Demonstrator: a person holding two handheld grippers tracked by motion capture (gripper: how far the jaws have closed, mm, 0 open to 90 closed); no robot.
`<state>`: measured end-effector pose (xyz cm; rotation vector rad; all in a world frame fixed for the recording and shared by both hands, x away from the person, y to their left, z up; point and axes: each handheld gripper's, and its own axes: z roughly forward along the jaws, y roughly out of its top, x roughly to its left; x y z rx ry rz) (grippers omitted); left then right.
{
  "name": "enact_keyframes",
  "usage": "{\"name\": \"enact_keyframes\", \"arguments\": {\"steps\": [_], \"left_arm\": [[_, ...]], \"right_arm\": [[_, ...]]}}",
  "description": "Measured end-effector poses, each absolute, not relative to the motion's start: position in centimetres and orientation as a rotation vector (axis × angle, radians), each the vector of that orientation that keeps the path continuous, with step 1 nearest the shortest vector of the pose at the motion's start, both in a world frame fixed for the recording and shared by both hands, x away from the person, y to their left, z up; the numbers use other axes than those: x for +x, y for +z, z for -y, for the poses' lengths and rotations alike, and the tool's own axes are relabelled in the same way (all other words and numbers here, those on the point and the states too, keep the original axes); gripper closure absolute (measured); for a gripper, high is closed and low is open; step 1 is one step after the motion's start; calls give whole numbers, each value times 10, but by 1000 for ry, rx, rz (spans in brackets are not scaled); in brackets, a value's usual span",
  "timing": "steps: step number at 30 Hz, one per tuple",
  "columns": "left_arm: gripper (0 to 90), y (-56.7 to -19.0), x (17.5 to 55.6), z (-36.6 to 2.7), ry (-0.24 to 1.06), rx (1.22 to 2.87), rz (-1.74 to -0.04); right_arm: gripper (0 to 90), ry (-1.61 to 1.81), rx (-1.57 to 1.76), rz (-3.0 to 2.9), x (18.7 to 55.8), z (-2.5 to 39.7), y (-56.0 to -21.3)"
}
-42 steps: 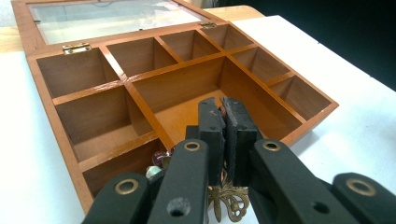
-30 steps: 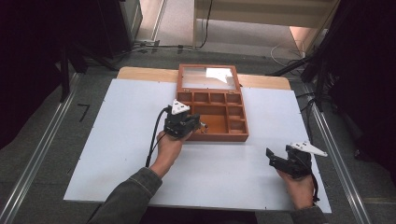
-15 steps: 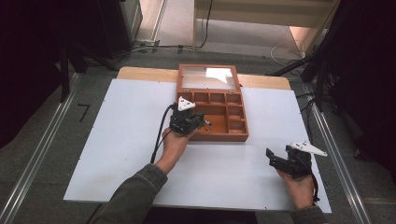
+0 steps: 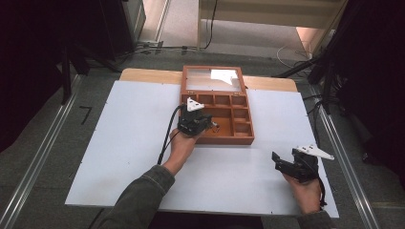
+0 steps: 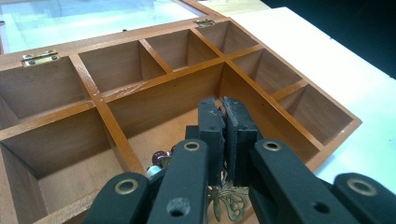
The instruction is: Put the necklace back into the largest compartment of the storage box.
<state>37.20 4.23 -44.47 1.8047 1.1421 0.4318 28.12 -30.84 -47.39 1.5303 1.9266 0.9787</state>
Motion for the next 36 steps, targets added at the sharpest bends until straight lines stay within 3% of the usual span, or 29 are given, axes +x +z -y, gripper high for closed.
{"name": "enact_keyframes", "arguments": {"steps": [18,27,36], "left_arm": [[863,-453,385,-39,432,1812,-1164],[607,-452,385,-40,422,1813,-1164],[511,-447,374,-49,425,1800,-1150]], "right_arm": [[179,980,1529,-1925,281,309,-474],[180,980,1528,-1926,281,309,-474],[180,977,1526,-1924,281,309,-474]]}}
